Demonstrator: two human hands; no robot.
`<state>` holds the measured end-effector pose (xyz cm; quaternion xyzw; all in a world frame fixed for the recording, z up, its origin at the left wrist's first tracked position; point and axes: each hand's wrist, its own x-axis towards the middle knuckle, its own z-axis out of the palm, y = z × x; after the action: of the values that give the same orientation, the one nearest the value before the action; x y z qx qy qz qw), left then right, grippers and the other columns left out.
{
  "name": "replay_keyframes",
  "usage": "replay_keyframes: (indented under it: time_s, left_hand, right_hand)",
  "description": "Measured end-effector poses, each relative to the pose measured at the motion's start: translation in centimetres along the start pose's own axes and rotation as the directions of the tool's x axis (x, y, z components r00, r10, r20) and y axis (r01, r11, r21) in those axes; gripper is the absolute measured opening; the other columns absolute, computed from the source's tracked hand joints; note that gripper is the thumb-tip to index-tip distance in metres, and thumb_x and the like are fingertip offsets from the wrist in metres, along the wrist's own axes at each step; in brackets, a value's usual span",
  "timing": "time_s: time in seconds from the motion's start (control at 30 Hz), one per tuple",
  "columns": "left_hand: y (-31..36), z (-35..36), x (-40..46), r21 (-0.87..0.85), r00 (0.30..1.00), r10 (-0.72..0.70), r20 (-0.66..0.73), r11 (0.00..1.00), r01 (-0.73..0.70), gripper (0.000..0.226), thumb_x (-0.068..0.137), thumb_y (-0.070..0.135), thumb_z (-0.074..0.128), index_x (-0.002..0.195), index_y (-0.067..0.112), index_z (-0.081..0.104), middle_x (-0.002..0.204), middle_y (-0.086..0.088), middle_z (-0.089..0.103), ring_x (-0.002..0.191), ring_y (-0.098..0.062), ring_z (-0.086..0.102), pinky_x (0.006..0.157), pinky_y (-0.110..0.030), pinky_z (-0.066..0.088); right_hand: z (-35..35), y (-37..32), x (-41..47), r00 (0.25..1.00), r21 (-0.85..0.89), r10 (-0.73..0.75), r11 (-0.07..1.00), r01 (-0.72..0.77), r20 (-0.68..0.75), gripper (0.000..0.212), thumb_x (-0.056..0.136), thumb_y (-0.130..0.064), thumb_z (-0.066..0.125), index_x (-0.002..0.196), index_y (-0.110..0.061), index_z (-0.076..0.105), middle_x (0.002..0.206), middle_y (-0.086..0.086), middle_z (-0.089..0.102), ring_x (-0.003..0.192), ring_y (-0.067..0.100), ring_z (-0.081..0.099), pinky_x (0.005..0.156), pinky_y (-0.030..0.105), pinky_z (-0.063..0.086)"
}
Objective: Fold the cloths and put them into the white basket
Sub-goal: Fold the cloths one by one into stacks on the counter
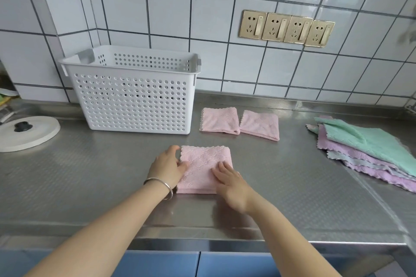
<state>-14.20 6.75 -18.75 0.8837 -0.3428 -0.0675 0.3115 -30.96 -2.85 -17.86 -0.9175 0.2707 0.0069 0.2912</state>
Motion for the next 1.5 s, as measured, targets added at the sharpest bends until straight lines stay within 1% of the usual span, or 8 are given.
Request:
replay_keyframes:
  time_s: [0.07, 0.13, 0.3, 0.47, 0.77, 1.0, 1.13, 1.5]
  left_hand:
    - [-0.3, -0.3, -0.4, 0.167, 0.995, 0.06, -0.079, 0.985, -0.046, 0.048, 0.083, 0.044, 0.059, 0.12, 0.014, 0.05, 0.115, -0.008, 0.054, 0.109, -0.029, 0.052, 0.087, -0.036, 0.046]
    - [-0.3, -0.6, -0.6, 0.251, 0.997, 0.01, -0.079, 0.968, 0.011, 0.055, 0.08, 0.058, 0.053, 0.11, 0.012, 0.057, 0.116, -0.008, 0.05, 0.112, -0.029, 0.045, 0.091, -0.037, 0.044]
    - [0.2, -0.2, -0.9, 0.401, 0.987, -0.118, 0.113, 0.914, 0.063, 0.064, 0.083, 0.062, 0.04, 0.099, 0.007, 0.068, 0.113, -0.011, 0.05, 0.112, -0.031, 0.042, 0.09, -0.036, 0.041]
    - [2.5, 0.5, -1.7, 0.029, 0.992, -0.104, 0.067, 0.994, 0.102, 0.029, 0.089, 0.033, 0.046, 0.077, 0.007, 0.048, 0.099, -0.022, 0.062, 0.095, -0.037, 0.057, 0.073, -0.036, 0.043]
    - [10.8, 0.3, 6.6, -0.47, 0.988, -0.076, -0.134, 0.883, 0.004, 0.039, 0.091, 0.021, 0.049, 0.129, 0.019, 0.042, 0.121, -0.011, 0.059, 0.107, -0.033, 0.057, 0.087, -0.032, 0.043]
    - [11.0, 3.7, 15.2, -0.102, 0.992, 0.034, -0.12, 0.994, -0.047, 0.033, 0.092, 0.014, 0.041, 0.122, 0.021, 0.054, 0.116, -0.015, 0.056, 0.102, -0.032, 0.055, 0.074, -0.027, 0.035]
    - [9.9, 5.9, 17.3, -0.037, 0.998, 0.019, -0.063, 0.999, -0.022, 0.027, 0.094, 0.015, 0.039, 0.117, 0.014, 0.054, 0.097, -0.009, 0.045, 0.101, -0.032, 0.056, 0.068, -0.026, 0.03]
    - [8.3, 9.1, 18.8, 0.068, 0.997, -0.001, -0.075, 0.998, 0.006, 0.034, 0.094, 0.017, 0.041, 0.126, 0.008, 0.048, 0.115, -0.022, 0.048, 0.102, -0.036, 0.054, 0.085, -0.037, 0.043]
  right_hand:
    - [-0.5, 0.2, 0.3, 0.977, 0.257, 0.103, 0.965, -0.052, -0.188, 0.041, 0.095, -0.025, 0.042, 0.135, -0.015, 0.048, 0.146, 0.006, 0.041, 0.137, 0.02, 0.03, 0.114, 0.036, 0.025]
    - [-0.9, 0.6, 0.8, 0.887, 0.156, 0.26, 0.964, -0.215, -0.383, 0.038, 0.094, -0.035, 0.043, 0.124, -0.017, 0.057, 0.131, 0.005, 0.053, 0.124, 0.023, 0.042, 0.103, 0.035, 0.036]
    - [-0.1, 1.1, 1.5, 0.824, -0.031, 0.489, 0.855, -0.518, -0.286, 0.055, 0.093, -0.049, 0.034, 0.119, -0.007, 0.057, 0.124, 0.012, 0.052, 0.119, 0.03, 0.043, 0.094, 0.036, 0.039]
    - [0.2, 1.6, 1.8, 0.8, 0.143, 0.495, 0.868, -0.476, -0.339, 0.043, 0.094, -0.04, 0.036, 0.105, -0.006, 0.059, 0.111, 0.012, 0.063, 0.101, 0.031, 0.058, 0.073, 0.032, 0.04]
    - [-8.8, 2.9, 8.3, 0.752, 0.375, 0.426, 0.892, -0.254, -0.504, 0.033, 0.096, -0.04, 0.038, 0.087, -0.01, 0.046, 0.077, 0.003, 0.052, 0.073, 0.026, 0.048, 0.05, 0.03, 0.029]
    - [-10.9, 4.9, 16.8, 0.784, 0.453, 0.435, 0.863, -0.224, -0.442, 0.026, 0.094, -0.036, 0.042, 0.087, -0.012, 0.048, 0.074, -0.001, 0.053, 0.066, 0.019, 0.05, 0.05, 0.028, 0.034]
    - [-9.5, 6.8, 19.8, 0.778, 0.436, 0.489, 0.845, -0.31, -0.395, 0.031, 0.092, -0.041, 0.044, 0.093, -0.011, 0.052, 0.089, 0.005, 0.063, 0.087, 0.029, 0.059, 0.069, 0.033, 0.045]
    - [-8.3, 6.6, 20.9, 0.753, 0.188, 0.481, 0.875, -0.446, -0.448, 0.04, 0.097, -0.035, 0.037, 0.116, -0.004, 0.054, 0.116, 0.013, 0.063, 0.108, 0.032, 0.058, 0.074, 0.03, 0.039]
